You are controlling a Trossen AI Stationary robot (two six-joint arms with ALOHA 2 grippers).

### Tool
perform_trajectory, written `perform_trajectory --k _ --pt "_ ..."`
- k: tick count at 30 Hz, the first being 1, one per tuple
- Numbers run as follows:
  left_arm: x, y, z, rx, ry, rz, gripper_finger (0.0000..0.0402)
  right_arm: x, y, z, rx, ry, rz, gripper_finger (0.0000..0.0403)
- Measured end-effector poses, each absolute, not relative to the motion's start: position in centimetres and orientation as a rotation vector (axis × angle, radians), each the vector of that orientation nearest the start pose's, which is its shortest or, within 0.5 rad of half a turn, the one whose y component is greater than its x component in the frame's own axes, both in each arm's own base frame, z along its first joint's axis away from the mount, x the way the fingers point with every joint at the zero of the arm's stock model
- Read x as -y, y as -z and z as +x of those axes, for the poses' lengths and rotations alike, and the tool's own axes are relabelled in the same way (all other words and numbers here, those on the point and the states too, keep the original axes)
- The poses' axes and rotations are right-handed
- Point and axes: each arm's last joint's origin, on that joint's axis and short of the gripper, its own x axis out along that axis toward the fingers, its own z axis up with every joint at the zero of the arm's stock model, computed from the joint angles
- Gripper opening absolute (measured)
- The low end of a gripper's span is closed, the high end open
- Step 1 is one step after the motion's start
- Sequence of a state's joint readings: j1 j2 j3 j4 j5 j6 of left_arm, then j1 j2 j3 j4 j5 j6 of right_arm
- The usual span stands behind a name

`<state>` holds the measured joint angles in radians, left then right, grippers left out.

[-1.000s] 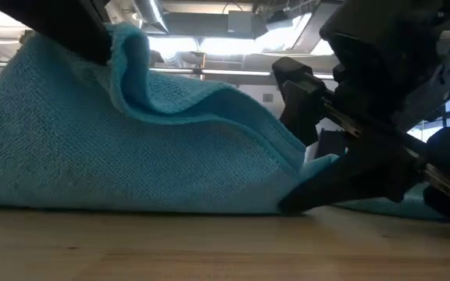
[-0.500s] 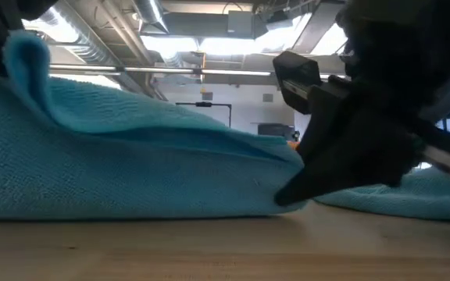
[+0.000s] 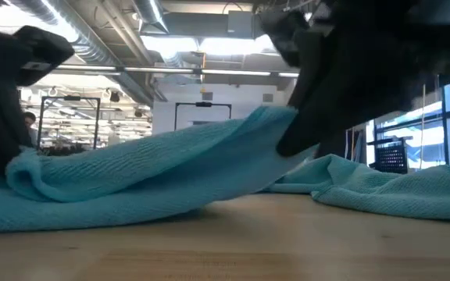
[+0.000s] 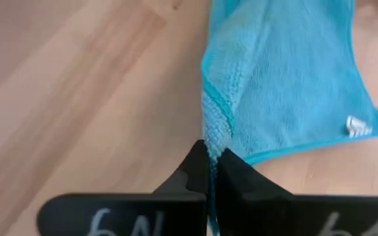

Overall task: Fold microfiber towels
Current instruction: Fold the top blue microfiber cloth

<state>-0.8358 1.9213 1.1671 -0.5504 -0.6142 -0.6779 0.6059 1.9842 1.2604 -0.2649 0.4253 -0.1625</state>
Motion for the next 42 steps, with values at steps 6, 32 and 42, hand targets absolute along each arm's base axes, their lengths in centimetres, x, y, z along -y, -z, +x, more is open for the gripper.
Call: perform_trajectory --k 6,32,42 --pt "23.7 -14.0 27.1 -0.956 -0.086 0.322 0.0000 -22.4 -15.5 33.0 -0.885 -0.211 -0.687 0.0004" --pt "22.1 -14.0 28.8 -0.818 -0.029 0.276 0.0000 -17.8 -15.9 26.0 -0.629 -0.123 -0.357 0.0004" --pt "27.2 -13.9 23.1 -0.802 -0.001 0.150 0.0000 -24.4 -13.5 32.1 -0.663 -0.274 -0.370 0.0004"
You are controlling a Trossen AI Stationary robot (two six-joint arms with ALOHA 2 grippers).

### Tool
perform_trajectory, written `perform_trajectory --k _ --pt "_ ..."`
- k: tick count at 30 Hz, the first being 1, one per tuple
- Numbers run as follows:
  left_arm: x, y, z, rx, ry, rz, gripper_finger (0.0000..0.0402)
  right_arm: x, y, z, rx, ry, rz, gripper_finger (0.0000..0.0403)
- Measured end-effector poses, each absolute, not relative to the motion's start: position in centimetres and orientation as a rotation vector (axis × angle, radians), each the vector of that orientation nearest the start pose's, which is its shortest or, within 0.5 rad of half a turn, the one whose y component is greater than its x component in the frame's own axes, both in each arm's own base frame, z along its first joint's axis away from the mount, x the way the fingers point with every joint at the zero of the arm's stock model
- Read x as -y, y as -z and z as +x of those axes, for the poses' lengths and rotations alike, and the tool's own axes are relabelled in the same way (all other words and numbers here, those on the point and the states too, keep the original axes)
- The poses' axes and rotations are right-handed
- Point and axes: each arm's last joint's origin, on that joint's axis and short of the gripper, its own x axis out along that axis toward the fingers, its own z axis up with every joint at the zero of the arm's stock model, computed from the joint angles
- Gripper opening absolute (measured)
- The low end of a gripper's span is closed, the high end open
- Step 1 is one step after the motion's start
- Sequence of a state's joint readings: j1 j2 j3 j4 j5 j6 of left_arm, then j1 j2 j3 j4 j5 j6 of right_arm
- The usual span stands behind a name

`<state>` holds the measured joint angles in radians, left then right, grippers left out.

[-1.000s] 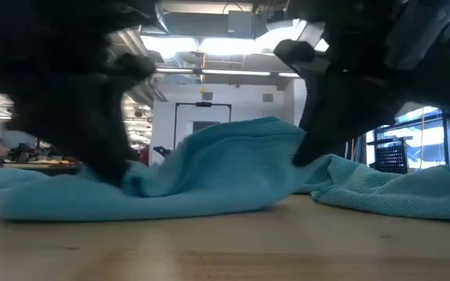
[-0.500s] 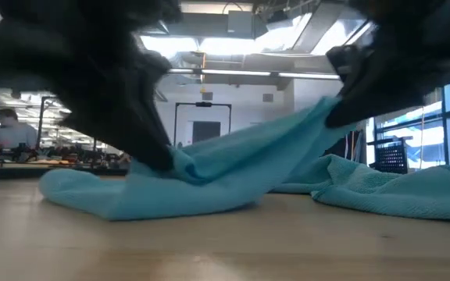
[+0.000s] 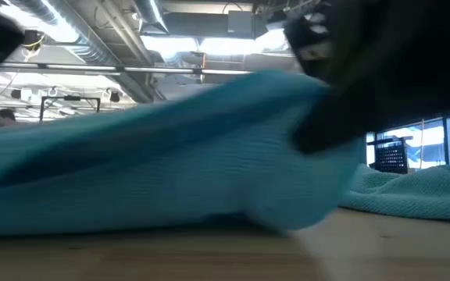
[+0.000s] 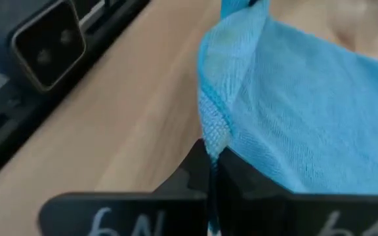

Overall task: Fold microfiber towels
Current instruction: Fold the top blue microfiber cloth

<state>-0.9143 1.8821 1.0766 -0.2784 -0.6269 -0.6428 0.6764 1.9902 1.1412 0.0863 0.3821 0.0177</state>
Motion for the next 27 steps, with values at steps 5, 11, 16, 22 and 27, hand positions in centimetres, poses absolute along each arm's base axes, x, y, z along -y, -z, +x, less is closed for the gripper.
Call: perform_trajectory --k 5,11,16,22,27 --pt "28.2 -14.6 20.6 -0.785 -0.037 0.090 0.0000 -23.8 -14.8 34.5 -0.642 -0.262 -0.408 0.0004" --pt "26.6 -16.9 16.7 -0.588 -0.132 0.118 0.0000 -20.3 -16.5 36.1 -0.631 -0.178 -0.426 0.0004" --pt "22.3 -16.3 14.6 -0.554 -0.214 -0.027 0.0000 -16.3 -16.3 38.1 -0.664 -0.130 -0.361 0.0004" --pt "17.7 -14.9 14.3 -0.601 -0.315 -0.120 0.0000 -12.5 -16.0 39.5 -0.697 -0.073 -0.282 0.0004" --pt "15.4 -15.0 15.4 -0.632 -0.368 -0.115 0.0000 -10.5 -15.0 39.4 -0.750 -0.050 -0.236 0.0004"
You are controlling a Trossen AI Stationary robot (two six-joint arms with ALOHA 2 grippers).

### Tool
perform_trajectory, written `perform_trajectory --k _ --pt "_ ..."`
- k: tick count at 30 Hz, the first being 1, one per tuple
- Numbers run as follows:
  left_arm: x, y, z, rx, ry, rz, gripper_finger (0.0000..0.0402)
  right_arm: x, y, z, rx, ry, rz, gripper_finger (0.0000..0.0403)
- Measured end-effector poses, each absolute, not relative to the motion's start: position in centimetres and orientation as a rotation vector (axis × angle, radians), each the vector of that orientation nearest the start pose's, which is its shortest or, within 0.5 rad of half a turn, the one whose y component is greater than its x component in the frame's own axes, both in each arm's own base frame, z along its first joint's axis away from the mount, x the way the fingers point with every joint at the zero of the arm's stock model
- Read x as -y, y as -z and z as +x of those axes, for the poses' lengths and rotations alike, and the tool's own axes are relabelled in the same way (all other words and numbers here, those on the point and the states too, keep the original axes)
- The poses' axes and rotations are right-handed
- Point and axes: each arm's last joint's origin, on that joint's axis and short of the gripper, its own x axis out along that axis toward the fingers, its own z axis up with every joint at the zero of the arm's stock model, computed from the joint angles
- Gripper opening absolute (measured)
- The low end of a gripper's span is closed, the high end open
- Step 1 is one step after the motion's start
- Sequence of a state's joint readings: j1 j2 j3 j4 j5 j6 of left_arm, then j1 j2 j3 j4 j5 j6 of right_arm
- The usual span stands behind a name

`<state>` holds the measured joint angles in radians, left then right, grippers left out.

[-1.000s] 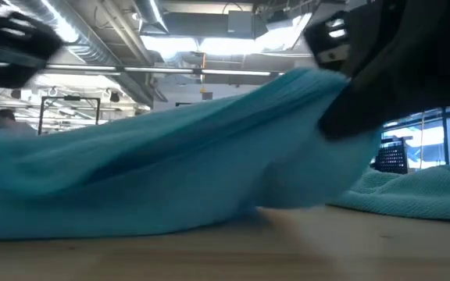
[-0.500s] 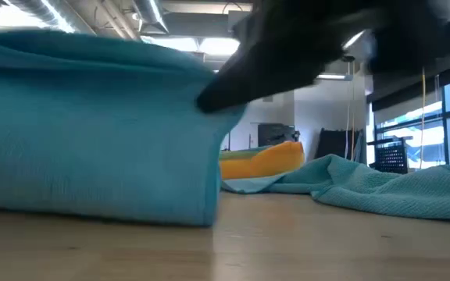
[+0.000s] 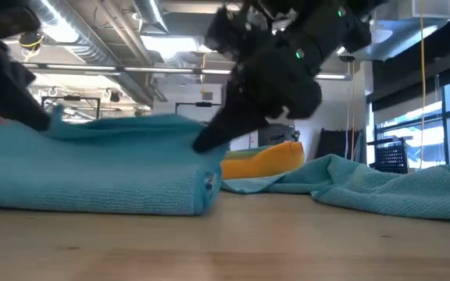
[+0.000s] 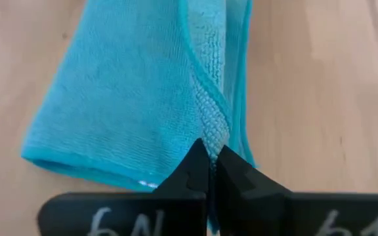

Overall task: Fold microfiber towels
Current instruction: Fold the top blue microfiber cloth, then put the top blue microfiber cloth into the yellow bin

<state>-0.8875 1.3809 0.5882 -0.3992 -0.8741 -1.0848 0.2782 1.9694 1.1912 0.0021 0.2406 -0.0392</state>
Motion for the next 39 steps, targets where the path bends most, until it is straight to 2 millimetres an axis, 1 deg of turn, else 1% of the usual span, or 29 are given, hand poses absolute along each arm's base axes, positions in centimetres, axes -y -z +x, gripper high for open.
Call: perform_trajectory --k 4,7,11,14,22,26,29,32,36,39 --pt "14.1 -14.7 16.5 -0.703 -0.385 -0.116 0.0000 -9.4 -13.5 38.6 -0.775 -0.023 -0.192 0.0004" --pt "13.5 -14.4 17.3 -0.714 -0.378 -0.131 0.0000 -8.7 -12.4 38.0 -0.771 -0.001 -0.164 0.0004" --pt "12.4 -14.0 17.9 -0.725 -0.406 -0.152 0.0009 -8.5 -12.1 37.8 -0.737 0.011 -0.129 0.0005" --pt "11.7 -13.7 18.1 -0.731 -0.444 -0.171 0.0029 -8.4 -12.0 37.7 -0.739 0.022 -0.113 0.0023" --pt "11.2 -13.8 18.2 -0.774 -0.447 -0.195 0.0104 -8.2 -12.2 37.8 -0.724 0.103 -0.166 0.0091" --pt "11.2 -14.7 18.1 -0.774 -0.447 -0.194 0.0126 -8.2 -12.4 38.0 -0.711 0.119 -0.174 0.0133" --pt "11.1 -15.6 18.0 -0.756 -0.440 -0.202 0.0129 -8.2 -12.5 38.1 -0.704 0.131 -0.186 0.0165" --pt "11.2 -16.5 18.0 -0.729 -0.409 -0.205 0.0127 -8.4 -12.6 37.9 -0.705 0.174 -0.256 0.0191" --pt "12.3 -18.0 18.4 -0.679 -0.334 -0.153 0.0126 -9.3 -14.0 37.6 -0.654 0.205 -0.302 0.0205" --pt "13.6 -19.2 19.2 -0.607 -0.237 -0.113 0.0126 -9.9 -14.9 37.3 -0.628 0.189 -0.298 0.0205"
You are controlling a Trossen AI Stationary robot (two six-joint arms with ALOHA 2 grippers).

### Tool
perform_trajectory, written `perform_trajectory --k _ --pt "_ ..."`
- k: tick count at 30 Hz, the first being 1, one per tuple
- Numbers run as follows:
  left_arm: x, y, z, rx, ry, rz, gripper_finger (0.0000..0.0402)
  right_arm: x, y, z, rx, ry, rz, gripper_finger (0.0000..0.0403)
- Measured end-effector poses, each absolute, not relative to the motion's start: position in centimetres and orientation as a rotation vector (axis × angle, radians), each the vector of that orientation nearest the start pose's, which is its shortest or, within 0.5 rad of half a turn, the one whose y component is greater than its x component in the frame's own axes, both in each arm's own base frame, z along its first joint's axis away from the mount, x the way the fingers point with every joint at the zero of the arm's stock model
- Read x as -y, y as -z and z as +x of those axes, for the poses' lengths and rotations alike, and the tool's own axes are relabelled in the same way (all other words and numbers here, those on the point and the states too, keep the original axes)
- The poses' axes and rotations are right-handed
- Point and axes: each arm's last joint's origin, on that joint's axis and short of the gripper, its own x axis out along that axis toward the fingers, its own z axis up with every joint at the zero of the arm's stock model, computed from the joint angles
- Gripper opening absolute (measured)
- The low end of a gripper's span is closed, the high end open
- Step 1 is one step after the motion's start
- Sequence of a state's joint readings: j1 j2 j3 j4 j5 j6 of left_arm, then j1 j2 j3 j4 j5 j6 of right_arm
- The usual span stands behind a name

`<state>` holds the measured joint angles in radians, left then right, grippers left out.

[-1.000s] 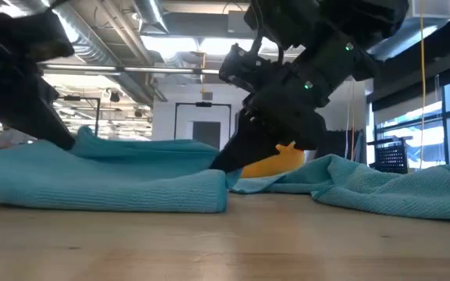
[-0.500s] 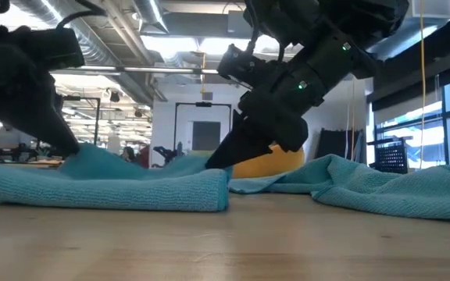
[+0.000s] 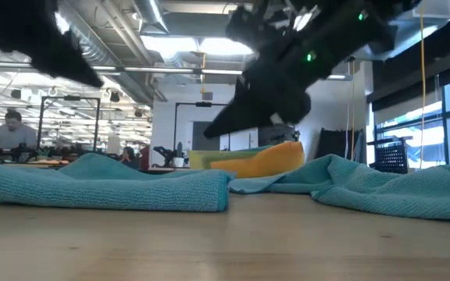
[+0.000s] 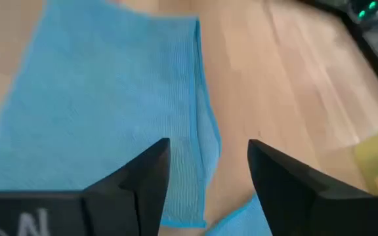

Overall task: Fold microfiber towels
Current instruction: Put the top blue microfiber cloth into the yellow bin

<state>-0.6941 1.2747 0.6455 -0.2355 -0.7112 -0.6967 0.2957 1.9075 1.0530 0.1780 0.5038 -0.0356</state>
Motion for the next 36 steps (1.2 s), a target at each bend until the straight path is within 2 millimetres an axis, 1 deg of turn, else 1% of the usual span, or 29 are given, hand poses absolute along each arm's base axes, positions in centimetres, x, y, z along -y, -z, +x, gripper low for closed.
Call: perform_trajectory --k 2,4,7,10,14,18,22,24,26,29,31,36 --pt "14.5 -19.5 19.7 -0.585 -0.166 -0.079 0.0126 -10.4 -15.5 37.1 -0.605 0.177 -0.294 0.0205" --pt "15.3 -19.3 20.0 -0.600 -0.121 -0.058 0.0126 -11.1 -16.1 36.9 -0.587 0.163 -0.294 0.0206" --pt "16.5 -18.4 20.5 -0.652 -0.087 -0.063 0.0126 -12.4 -16.4 36.4 -0.577 0.128 -0.302 0.0206" --pt "18.1 -17.5 21.0 -0.712 -0.040 0.002 0.0126 -13.6 -16.3 35.9 -0.574 0.095 -0.311 0.0206" --pt "21.0 -18.2 22.4 -0.821 -0.057 0.165 0.0126 -14.8 -16.3 35.4 -0.574 0.071 -0.299 0.0206" --pt "22.6 -19.2 24.0 -0.966 -0.127 0.320 0.0126 -15.6 -16.3 35.0 -0.562 0.091 -0.322 0.0206" --pt "23.1 -18.2 24.4 -1.068 -0.143 0.374 0.0137 -16.3 -16.4 34.7 -0.553 0.104 -0.336 0.0206" --pt "23.0 -17.7 24.3 -1.101 -0.165 0.341 0.0146 -16.5 -16.4 34.5 -0.551 0.100 -0.336 0.0206" --pt "22.9 -17.7 24.3 -1.111 -0.181 0.298 0.0157 -16.8 -16.3 34.4 -0.553 0.094 -0.333 0.0206" --pt "22.9 -17.6 24.3 -1.110 -0.189 0.293 0.0170 -17.0 -16.3 34.3 -0.555 0.092 -0.323 0.0206" --pt "22.6 -17.3 24.3 -1.117 -0.197 0.298 0.0178 -17.0 -16.3 34.2 -0.557 0.092 -0.323 0.0206" --pt "21.8 -16.1 23.8 -1.206 -0.178 0.296 0.0189 -16.9 -16.3 34.3 -0.557 0.102 -0.321 0.0206"
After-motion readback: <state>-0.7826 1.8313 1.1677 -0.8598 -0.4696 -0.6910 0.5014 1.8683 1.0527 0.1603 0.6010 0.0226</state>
